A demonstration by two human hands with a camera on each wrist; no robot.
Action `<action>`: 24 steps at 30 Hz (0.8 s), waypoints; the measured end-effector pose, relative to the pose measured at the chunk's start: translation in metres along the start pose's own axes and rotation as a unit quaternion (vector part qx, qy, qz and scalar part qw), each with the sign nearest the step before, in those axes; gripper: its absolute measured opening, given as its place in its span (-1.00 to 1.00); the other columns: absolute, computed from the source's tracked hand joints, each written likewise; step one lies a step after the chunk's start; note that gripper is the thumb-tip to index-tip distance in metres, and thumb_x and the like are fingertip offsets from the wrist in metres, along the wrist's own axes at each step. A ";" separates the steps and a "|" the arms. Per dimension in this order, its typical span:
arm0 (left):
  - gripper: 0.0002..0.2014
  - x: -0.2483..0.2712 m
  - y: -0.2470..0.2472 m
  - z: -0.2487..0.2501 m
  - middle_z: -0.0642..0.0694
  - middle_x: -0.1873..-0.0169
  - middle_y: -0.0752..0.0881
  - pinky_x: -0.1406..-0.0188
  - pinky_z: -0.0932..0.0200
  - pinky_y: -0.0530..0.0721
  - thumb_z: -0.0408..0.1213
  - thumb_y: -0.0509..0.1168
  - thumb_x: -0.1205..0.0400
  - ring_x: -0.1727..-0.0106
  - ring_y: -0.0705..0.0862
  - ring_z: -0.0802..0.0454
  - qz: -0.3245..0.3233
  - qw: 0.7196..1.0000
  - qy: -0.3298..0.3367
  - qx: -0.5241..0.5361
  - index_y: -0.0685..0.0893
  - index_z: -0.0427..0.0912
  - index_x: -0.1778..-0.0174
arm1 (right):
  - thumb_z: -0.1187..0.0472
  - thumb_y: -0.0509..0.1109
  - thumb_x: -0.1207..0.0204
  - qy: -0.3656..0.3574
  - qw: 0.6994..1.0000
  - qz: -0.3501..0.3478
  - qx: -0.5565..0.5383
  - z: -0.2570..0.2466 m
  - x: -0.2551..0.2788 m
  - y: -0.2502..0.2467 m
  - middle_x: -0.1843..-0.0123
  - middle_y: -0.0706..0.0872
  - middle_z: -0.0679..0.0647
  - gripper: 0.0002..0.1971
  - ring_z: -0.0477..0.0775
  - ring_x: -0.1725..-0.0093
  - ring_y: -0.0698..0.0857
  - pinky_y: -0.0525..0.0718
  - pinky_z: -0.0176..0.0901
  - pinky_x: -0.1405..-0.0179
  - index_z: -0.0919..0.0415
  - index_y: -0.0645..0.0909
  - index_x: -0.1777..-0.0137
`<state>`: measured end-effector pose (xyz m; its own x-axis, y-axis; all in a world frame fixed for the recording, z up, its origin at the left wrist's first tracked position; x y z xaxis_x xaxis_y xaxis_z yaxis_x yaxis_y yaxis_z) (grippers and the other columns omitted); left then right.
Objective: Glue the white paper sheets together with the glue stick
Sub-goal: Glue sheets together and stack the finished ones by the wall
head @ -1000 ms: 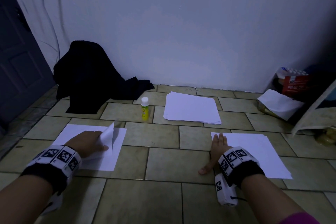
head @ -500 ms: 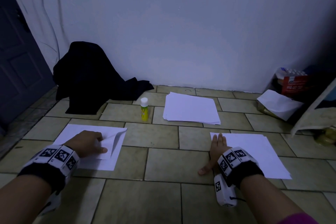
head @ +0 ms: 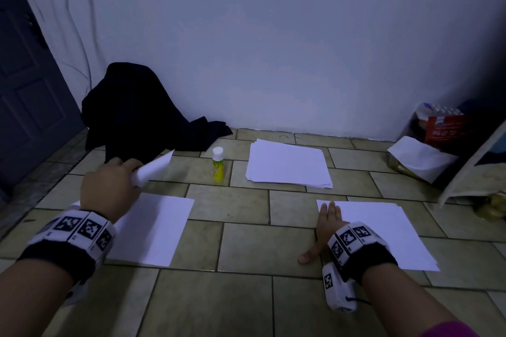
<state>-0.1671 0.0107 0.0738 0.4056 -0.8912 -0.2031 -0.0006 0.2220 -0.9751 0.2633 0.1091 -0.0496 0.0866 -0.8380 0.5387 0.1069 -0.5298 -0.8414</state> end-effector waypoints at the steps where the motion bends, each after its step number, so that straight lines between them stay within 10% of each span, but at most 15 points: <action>1: -0.51 -0.001 -0.007 0.002 -0.34 0.11 0.66 0.20 -0.14 0.53 -0.40 0.53 -0.35 0.12 0.66 -0.38 0.013 1.000 -0.004 -0.009 0.68 -0.24 -0.23 | -0.42 0.56 -0.04 -0.001 1.000 0.001 0.001 0.000 0.000 0.000 -0.64 -0.43 0.34 0.56 0.31 -0.65 -0.34 -0.08 0.17 -0.63 0.41 -0.49 -0.59; 7: -0.58 0.007 -0.060 0.053 -0.33 0.11 0.70 0.21 -0.04 0.50 -0.26 0.54 -0.40 0.15 0.69 -0.31 0.042 0.998 0.012 0.035 0.60 -0.33 -0.09 | -0.42 0.56 -0.04 -0.004 1.000 0.011 0.002 0.000 -0.002 0.000 -0.64 -0.43 0.35 0.56 0.32 -0.65 -0.34 -0.08 0.17 -0.63 0.42 -0.48 -0.59; 15: -0.51 0.064 0.045 0.203 -0.11 -0.21 0.65 -0.12 0.11 0.52 0.14 0.35 -0.54 -0.22 0.62 -0.11 -0.211 0.964 0.154 0.042 0.50 -0.10 -0.25 | -0.41 0.56 -0.07 -0.002 1.000 0.019 0.010 0.000 0.001 -0.006 -0.66 -0.37 0.33 0.52 0.30 -0.67 -0.28 -0.01 0.18 -0.62 0.40 -0.43 -0.62; 19: -0.37 0.082 0.090 0.230 -0.16 -0.29 0.55 -0.25 0.02 0.50 0.28 0.20 -0.60 -0.31 0.53 -0.13 -0.295 0.935 0.195 0.022 0.49 -0.15 -0.38 | -0.44 0.52 -0.11 -0.007 1.000 0.019 0.020 0.003 -0.003 -0.022 -0.67 0.03 0.27 0.33 0.23 -0.64 0.14 0.31 0.13 -0.51 0.34 -0.06 -0.65; 24: -0.61 0.088 0.098 0.234 -0.20 -0.50 0.34 -0.42 -0.02 0.42 -0.28 0.13 -0.75 -0.46 0.34 -0.18 -0.344 0.894 0.288 0.020 0.44 -0.20 -0.52 | -0.45 0.45 -0.21 -0.014 1.000 0.013 -0.013 0.005 -0.015 -0.047 -0.02 0.61 0.10 -0.30 0.09 -0.05 0.60 0.57 -0.16 0.03 0.22 0.52 0.06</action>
<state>0.0829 0.0463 -0.0192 -0.2397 -0.8758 0.4189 0.1049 -0.4523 -0.8857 0.2614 0.1471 -0.0178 0.1175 -0.8477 0.5173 0.0779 -0.5115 -0.8558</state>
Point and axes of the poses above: each hand's wrist, its own x-axis away from the middle knuckle, its own y-axis out of the palm, z = x × y, the point moved 10 cm from there along -x, towards the middle knuckle
